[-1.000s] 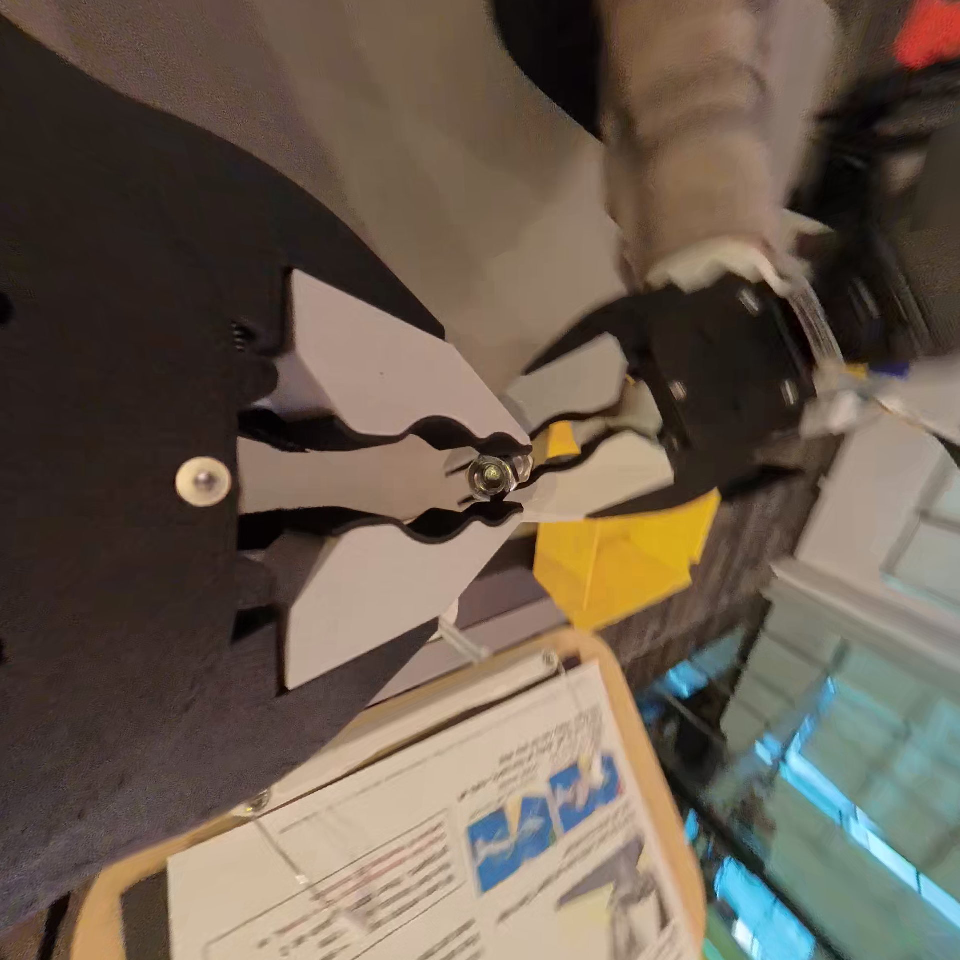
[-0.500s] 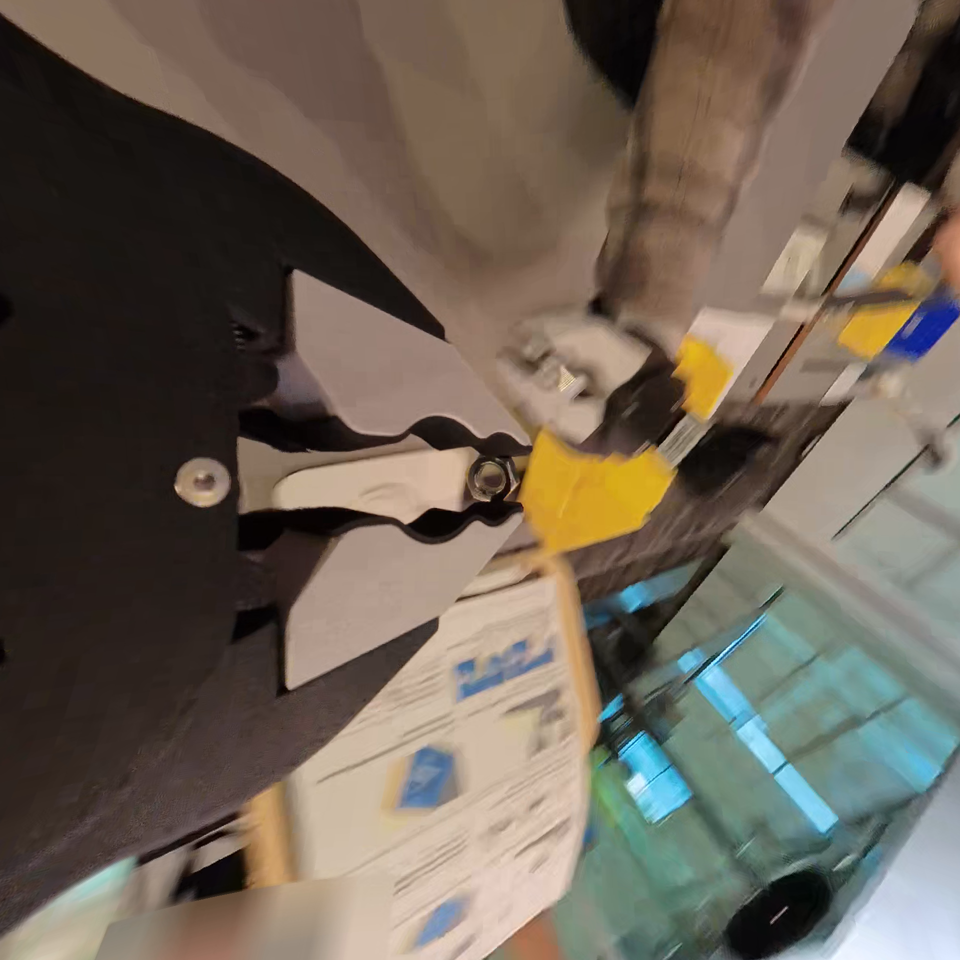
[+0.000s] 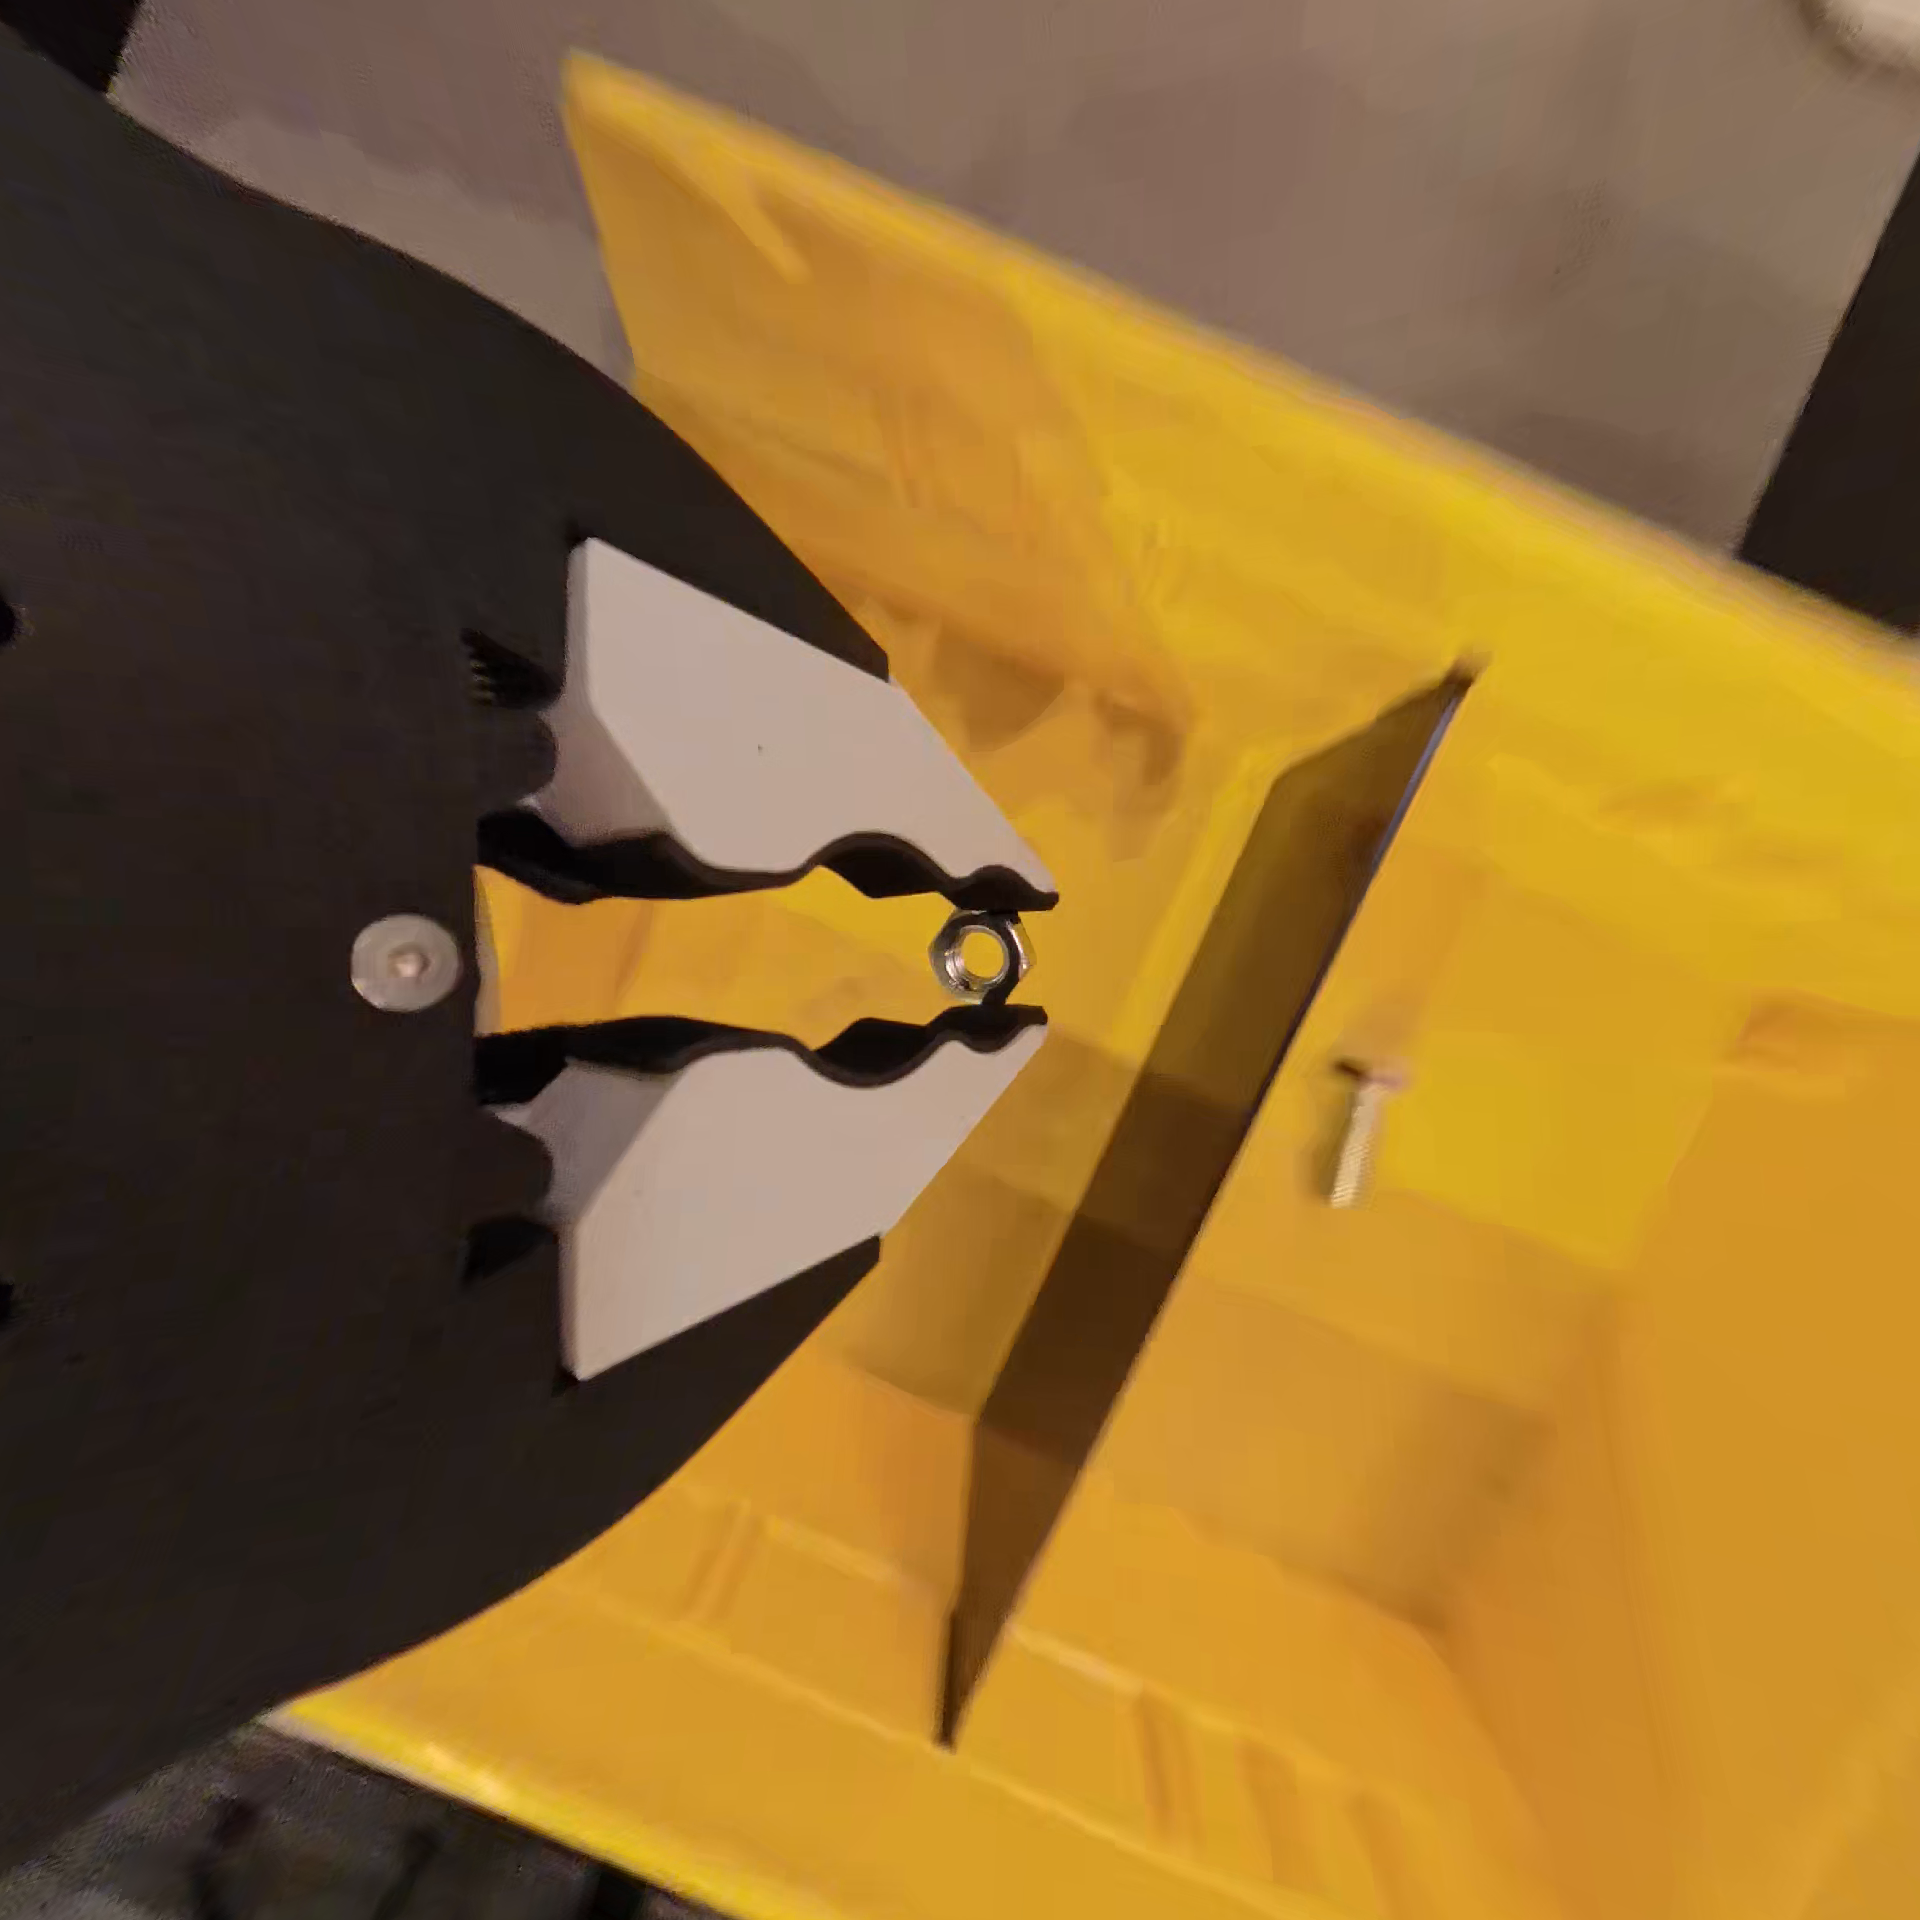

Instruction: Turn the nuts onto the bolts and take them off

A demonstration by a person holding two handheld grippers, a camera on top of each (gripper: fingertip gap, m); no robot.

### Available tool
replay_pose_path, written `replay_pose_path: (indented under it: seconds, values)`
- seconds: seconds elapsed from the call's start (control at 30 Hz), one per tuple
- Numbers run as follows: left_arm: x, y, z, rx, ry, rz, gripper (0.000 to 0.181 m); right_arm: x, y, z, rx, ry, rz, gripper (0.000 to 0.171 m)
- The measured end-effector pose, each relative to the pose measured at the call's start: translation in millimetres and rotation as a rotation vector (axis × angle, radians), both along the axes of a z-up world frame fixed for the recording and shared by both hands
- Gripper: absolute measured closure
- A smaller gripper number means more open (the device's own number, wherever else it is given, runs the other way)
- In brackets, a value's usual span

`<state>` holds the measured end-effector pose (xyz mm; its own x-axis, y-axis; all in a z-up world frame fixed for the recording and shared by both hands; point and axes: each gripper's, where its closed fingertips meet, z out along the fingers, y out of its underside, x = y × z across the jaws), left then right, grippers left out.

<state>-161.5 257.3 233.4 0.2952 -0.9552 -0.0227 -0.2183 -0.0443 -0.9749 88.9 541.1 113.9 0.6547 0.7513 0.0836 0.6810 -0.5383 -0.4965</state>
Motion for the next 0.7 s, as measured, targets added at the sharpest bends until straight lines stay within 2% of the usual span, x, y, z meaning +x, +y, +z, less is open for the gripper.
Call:
replay_pose_path:
  seconds: [0.03, 0.13, 0.2, 0.23, 0.3, 0.4, 0.47, 0.53, 0.6, 0.7]
  values:
    - [0.7, -0.3, -1.5, -0.002, 0.004, -0.003, 0.167, 5.0, 2.2, -9.4, -0.026, -0.005, -0.028, 0.155]
    - [1.0, 0.3, -4.8, -0.010, 0.016, 0.000, 0.167, 6.8, 9.3, -12.7, -0.022, 0.027, -0.061, 0.155]
    - [0.8, 1.4, -6.3, -0.012, 0.021, 0.007, 0.167, 10.0, 7.5, -23.5, -0.046, -0.020, -0.061, 0.155]
    - [0.9, 1.0, -7.3, -0.015, 0.022, 0.005, 0.167, 11.2, 6.4, -28.9, -0.066, -0.032, -0.069, 0.153]
    - [0.5, 2.2, -9.7, -0.015, 0.035, 0.013, 0.167, 14.2, 6.8, -31.9, -0.061, -0.062, -0.069, 0.137]
    - [-1.2, 8.5, -8.9, 0.002, 0.045, 0.056, 0.167, 12.6, 10.9, -8.5, 0.008, -0.020, -0.076, 0.134]
    - [-2.5, 14.0, -4.5, 0.038, 0.044, 0.097, 0.167, -5.4, 8.0, 43.0, 0.142, 0.102, -0.015, 0.140]
    - [-7.8, 28.3, 2.1, 0.076, 0.054, 0.198, 0.167, -43.2, -13.7, 111.9, 0.330, 0.244, 0.156, 0.145]
    - [-7.3, 32.1, 12.2, 0.101, 0.023, 0.231, 0.167, -100.3, -64.4, 172.4, 0.532, 0.367, 0.461, 0.149]
    - [4.8, 22.9, 27.0, 0.056, -0.096, 0.154, 0.167, -179.5, -163.2, 216.6, 0.732, 0.465, 0.912, 0.148]
